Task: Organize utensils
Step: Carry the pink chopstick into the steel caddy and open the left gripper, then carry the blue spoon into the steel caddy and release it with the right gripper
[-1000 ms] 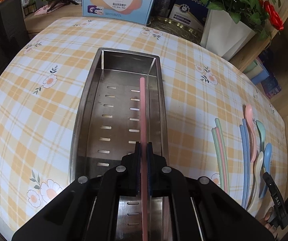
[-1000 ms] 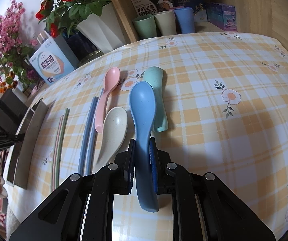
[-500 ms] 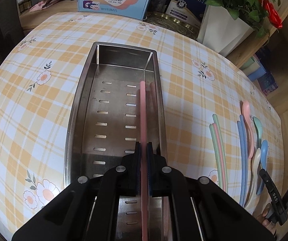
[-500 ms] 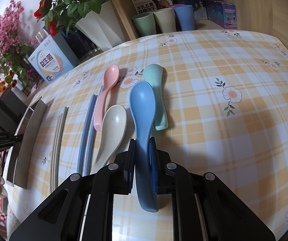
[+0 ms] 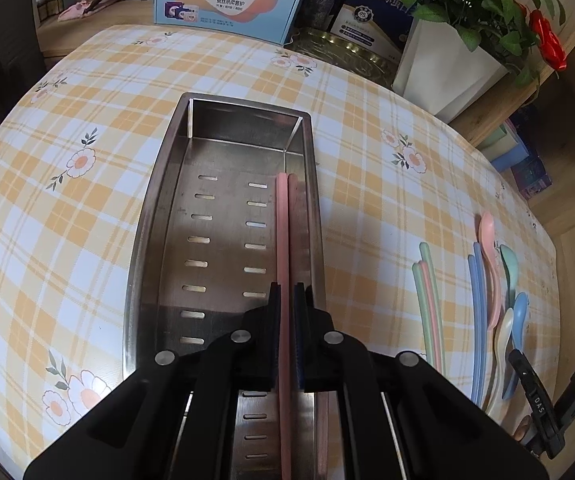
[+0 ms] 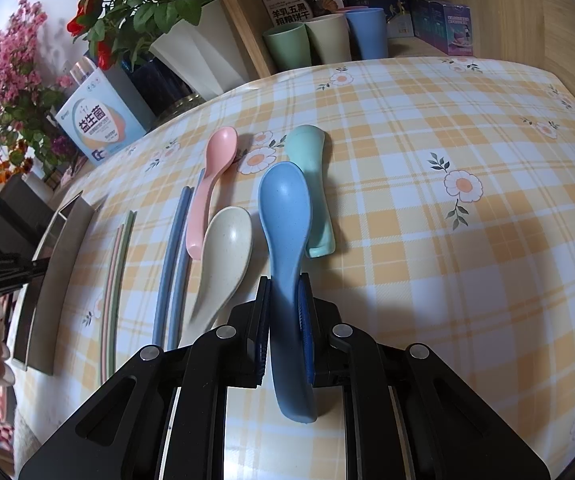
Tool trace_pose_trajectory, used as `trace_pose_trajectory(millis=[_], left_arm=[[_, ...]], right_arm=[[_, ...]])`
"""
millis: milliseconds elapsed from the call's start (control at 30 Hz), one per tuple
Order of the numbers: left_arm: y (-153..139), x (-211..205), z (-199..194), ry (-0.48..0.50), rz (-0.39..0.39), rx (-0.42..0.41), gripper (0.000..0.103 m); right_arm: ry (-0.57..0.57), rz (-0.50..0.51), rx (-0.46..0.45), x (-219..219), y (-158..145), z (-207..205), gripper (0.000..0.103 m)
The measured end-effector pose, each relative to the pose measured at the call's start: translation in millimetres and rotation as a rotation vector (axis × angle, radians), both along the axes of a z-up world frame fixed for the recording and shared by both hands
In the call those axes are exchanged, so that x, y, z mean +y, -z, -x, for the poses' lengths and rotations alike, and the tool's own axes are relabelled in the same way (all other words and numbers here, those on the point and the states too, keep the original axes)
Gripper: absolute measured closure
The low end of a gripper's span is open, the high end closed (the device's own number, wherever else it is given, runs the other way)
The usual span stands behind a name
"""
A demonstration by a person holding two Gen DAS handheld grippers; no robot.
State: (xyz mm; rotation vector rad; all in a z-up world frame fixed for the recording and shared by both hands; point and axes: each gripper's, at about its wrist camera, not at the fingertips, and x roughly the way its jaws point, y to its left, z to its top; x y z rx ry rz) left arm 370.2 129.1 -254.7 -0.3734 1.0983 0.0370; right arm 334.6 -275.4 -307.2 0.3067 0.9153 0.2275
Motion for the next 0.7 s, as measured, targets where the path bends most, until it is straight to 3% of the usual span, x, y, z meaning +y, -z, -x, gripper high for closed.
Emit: trace_pose_trajectory(millis=[167,367,467,700], left_arm=[[-13.8,-1.8,6.5,0.027,-0.016,-0.032,0.092],[-34.9,-13.0,23.6,0.095,-0.069,-0.090,0.068],[-42.3,-20.6,32.1,0.134,-0.133,-0.107,0.057],[-60.0,-19.5,50.0,0.169,-0.215,-0.173,0.012]], right_arm=[[-0.009,0.006,0.002,1.8,0.3,0.5,0.089],[-0.015,0.014,-0.001,5.0,-1.9,0.4,0.089],[-0.007,0.025,0.007,6.2,-3.4,-0.4,0.089],[-0.029,0.054,0.012,14.1,-21.0,0.9,0.089]])
